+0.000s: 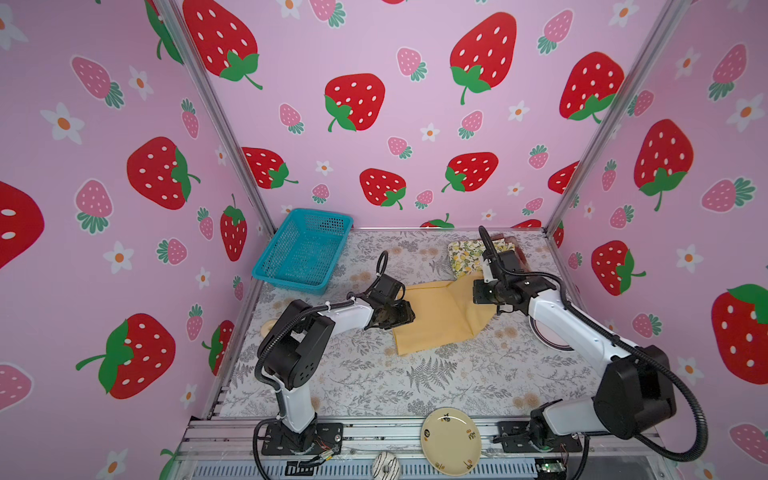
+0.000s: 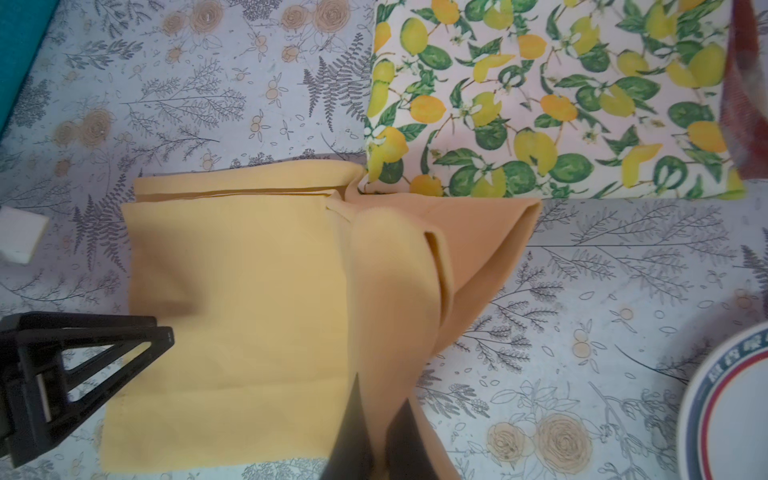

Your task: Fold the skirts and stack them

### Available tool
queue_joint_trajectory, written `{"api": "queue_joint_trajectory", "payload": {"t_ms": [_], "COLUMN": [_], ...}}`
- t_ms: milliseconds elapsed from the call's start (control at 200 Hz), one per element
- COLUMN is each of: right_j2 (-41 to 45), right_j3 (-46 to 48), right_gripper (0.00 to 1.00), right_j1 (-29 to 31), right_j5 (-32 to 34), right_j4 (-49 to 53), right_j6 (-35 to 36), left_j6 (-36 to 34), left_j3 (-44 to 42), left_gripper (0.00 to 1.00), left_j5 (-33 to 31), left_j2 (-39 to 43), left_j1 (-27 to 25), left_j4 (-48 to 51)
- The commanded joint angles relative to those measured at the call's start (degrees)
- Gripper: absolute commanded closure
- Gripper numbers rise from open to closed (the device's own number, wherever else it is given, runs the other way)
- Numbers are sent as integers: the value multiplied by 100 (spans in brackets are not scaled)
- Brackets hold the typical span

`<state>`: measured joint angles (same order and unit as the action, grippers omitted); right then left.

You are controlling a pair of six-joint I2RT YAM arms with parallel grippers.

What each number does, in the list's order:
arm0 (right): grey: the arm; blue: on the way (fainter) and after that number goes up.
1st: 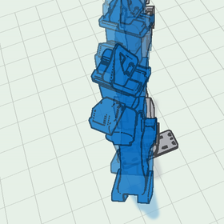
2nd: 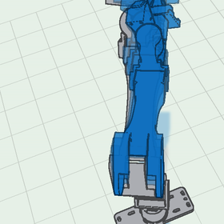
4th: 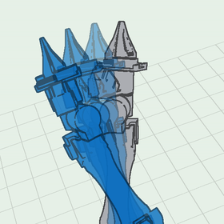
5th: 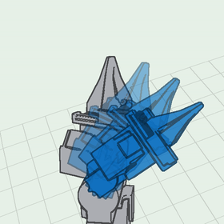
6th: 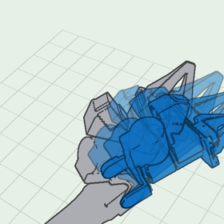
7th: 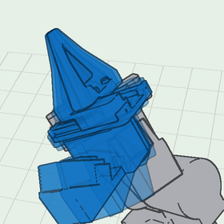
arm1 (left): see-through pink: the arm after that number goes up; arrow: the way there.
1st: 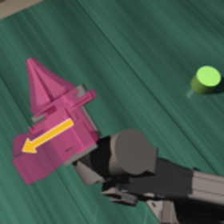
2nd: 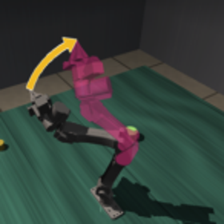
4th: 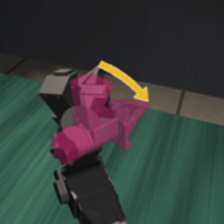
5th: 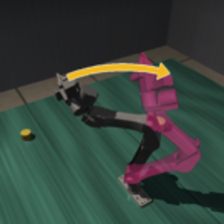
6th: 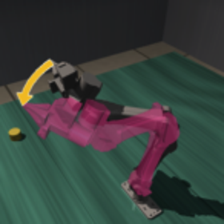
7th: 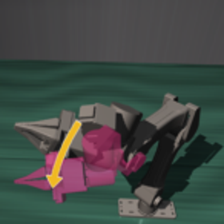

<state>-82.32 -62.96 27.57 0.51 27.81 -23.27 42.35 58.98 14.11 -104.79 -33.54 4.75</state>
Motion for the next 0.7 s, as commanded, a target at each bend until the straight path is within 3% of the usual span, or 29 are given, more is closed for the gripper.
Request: {"api": "queue_joint_trajectory", "payload": {"t_ms": [0,305,530,695], "right_j2": [-139,-510,-720,-931], "right_j3": [-207,-257,-146,-214], "right_gripper": [100,100,100,100], "right_j1": [142,493,703,863], "right_j5": [-438,-1576,-1988,-1925], "right_j4": [-149,-985,-1726,-1846], "right_j6": [-377,-1261,-1874,-1984], "left_j6": [-67,-113,-86,-85], "left_j3": [-18,-97,-198,-212], "left_gripper": [40,41,41,41], "left_j5": [-51,74,138,139], "left_j2": [-252,-235,-237,-208], "left_j1": [5,5,8,3], "left_j4": [189,38,-101,-115]}}
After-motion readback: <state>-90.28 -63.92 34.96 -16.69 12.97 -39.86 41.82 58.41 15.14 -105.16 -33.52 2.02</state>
